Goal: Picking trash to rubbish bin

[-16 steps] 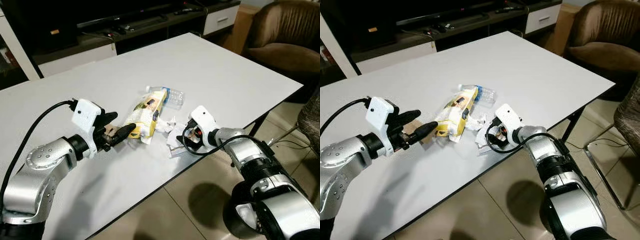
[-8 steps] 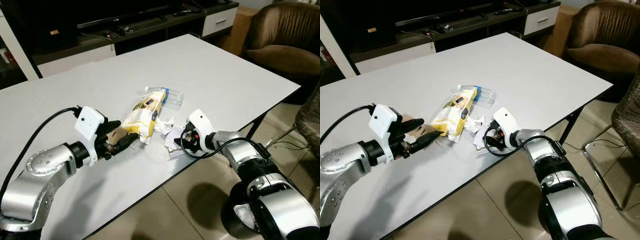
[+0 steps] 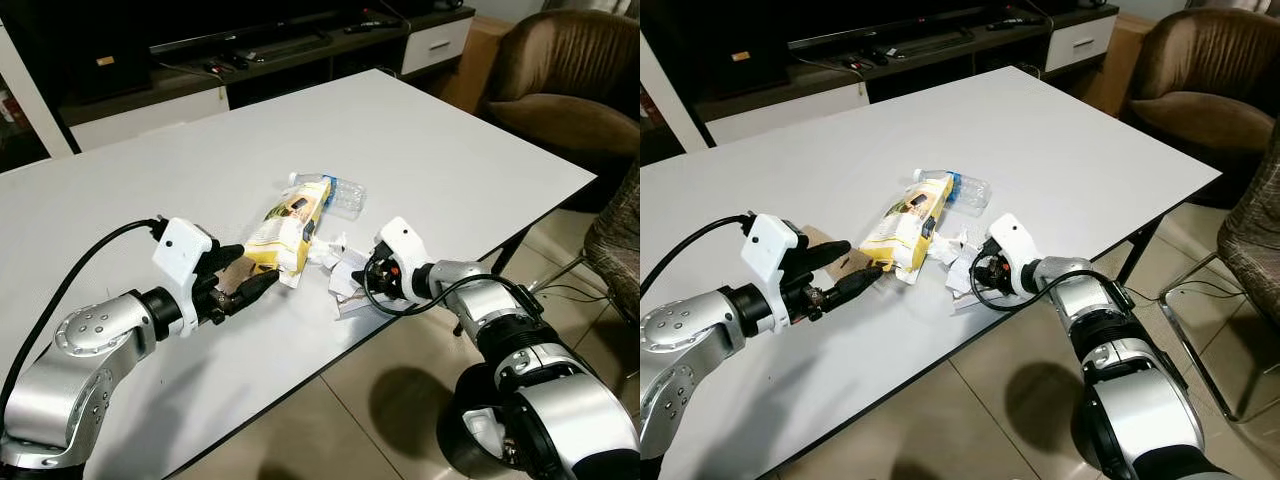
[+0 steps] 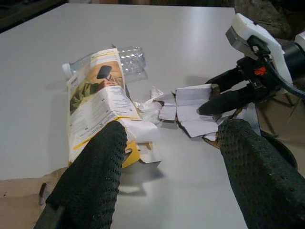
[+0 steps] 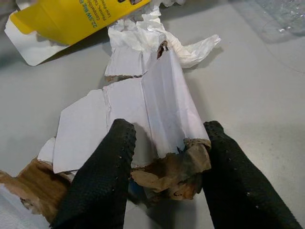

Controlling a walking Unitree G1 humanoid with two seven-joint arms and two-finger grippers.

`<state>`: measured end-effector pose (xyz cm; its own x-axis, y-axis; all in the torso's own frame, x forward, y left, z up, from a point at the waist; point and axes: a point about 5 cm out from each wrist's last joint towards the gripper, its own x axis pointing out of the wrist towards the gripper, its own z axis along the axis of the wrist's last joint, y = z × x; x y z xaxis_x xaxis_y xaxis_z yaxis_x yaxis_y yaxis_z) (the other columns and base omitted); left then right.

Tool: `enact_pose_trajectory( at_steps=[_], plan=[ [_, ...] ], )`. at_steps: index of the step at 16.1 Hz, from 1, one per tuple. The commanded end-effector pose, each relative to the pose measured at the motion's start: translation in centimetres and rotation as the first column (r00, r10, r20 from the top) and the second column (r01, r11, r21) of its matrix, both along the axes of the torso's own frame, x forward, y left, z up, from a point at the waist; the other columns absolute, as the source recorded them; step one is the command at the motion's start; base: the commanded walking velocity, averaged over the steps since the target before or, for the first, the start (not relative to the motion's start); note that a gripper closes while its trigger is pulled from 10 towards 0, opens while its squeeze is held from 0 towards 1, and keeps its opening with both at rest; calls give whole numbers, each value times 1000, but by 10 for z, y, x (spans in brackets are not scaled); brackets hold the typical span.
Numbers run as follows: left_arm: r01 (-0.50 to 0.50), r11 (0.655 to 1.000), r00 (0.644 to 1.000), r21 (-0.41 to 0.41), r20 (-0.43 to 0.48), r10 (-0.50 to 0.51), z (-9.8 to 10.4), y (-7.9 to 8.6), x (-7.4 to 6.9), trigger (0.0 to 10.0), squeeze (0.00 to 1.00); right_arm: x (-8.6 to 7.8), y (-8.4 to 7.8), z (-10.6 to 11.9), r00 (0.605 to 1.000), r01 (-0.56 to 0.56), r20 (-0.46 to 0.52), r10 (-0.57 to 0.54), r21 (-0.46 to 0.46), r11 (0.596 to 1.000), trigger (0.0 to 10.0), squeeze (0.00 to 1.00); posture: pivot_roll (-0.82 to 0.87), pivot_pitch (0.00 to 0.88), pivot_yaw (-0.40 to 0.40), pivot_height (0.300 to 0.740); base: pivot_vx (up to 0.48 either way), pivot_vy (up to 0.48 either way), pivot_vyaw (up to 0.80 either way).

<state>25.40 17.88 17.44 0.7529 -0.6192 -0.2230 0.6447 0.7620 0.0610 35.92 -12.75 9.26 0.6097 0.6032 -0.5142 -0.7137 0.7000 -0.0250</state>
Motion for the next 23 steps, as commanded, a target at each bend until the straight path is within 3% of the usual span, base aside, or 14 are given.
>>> enact_pose_trajectory(
  at_steps=[1, 6, 9, 11, 13, 17, 19, 20, 21, 22, 23],
  plan=[
    [3, 1000, 1000, 7, 21, -3, 2, -2, 0, 10000, 0, 4, 3, 8, 1000, 1, 18, -2, 35, 999, 0, 0, 0, 0, -16, 740, 0, 0, 0],
    [-14, 1000, 999, 7, 32, 13, 1, -3, 2, 10000, 0, 9, 4, 18, 998, 57, 25, -63, 191, 980, 0, 0, -4, 0, -26, 740, 0, 0, 0],
    [-31, 1000, 999, 4, 42, 31, 1, -3, 3, 10000, 0, 15, 2, 32, 992, 93, 55, -115, 307, 947, 0, 0, -4, 0, -31, 740, 0, 0, 0],
    [-50, 999, 997, -3, 60, 50, 2, -3, 4, 10000, 0, 22, -3, 58, 978, 118, 93, -186, 487, 865, 0, 0, -1, 0, -37, 740, 0, 0, 0],
    [-75, 997, 994, -23, 75, 77, 2, -5, 5, 10000, 0, 24, -10, 77, 964, 110, 128, -234, 607, 787, 0, 0, -2, 0, -42, 740, 0, 0, 0],
    [-212, 974, 964, -76, 149, 221, 0, -7, 16, 10000, 0, 6, -19, 111, 918, 13, 190, -348, 863, 505, 0, 0, -24, 0, -14, 740, 0, 0, 0],
    [-257, 962, 948, -93, 171, 270, -1, -10, 21, 10000, 0, -7, -22, 113, 908, -7, 196, -370, 890, 456, 0, 0, -29, 0, -11, 740, 0, 0, 0],
    [-287, 952, 937, -106, 175, 302, -4, -12, 22, 10000, 0, -20, -24, 113, 882, 7, 214, -420, 885, 465, 0, 0, -34, 0, -8, 740, 0, 0, 0],
    [-319, 942, 929, -107, 160, 333, -7, -13, 23, 10000, 0, -26, -27, 111, 838, 56, 247, -487, 848, 527, 0, 0, -38, 0, -7, 740, 0, 0, 0],
    [-341, 934, 924, -108, 144, 354, -11, -14, 23, 10000, 0, -32, -33, 105, 772, 169, 273, -574, 783, 598, 2353, 0, -46, 0, -1, 740, 0, 0, 0],
    [-348, 931, 921, -114, 146, 362, -14, -18, 21, 10000, 0, -45, -39, 98, 722, 245, 334, -606, 695, 675, 10000, 0, -55, 0, 4, 740, 0, 0, 0]
  ],
)
